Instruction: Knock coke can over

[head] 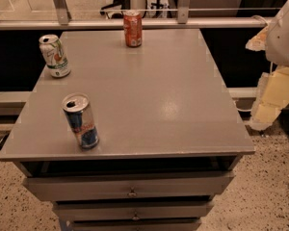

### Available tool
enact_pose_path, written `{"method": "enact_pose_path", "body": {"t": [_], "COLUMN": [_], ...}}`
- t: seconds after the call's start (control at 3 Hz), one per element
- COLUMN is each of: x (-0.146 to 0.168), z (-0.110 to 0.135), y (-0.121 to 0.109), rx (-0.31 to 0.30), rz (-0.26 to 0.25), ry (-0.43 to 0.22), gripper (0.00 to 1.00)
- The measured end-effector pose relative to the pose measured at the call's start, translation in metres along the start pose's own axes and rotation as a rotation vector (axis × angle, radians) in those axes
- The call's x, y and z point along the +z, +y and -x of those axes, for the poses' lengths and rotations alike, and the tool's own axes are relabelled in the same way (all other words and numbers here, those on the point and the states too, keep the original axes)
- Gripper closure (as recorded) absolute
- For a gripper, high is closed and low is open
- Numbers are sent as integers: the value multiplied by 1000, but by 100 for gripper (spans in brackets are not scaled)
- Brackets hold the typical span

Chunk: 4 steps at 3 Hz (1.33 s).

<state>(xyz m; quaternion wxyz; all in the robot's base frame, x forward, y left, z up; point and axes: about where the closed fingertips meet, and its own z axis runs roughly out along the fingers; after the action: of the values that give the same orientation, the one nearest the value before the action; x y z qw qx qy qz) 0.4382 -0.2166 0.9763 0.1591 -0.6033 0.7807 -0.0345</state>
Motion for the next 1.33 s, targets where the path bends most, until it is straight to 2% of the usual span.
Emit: {"method": "enact_pose_path", "body": {"t": [0.33, 0.67, 1.33], "x": [0, 17, 55], "z": [0, 13, 44], "y": [0, -27, -104], "rx": [0, 11, 60], "rz": [0, -17, -79], "ry": [0, -92, -331], "gripper": [0, 0, 0]}}
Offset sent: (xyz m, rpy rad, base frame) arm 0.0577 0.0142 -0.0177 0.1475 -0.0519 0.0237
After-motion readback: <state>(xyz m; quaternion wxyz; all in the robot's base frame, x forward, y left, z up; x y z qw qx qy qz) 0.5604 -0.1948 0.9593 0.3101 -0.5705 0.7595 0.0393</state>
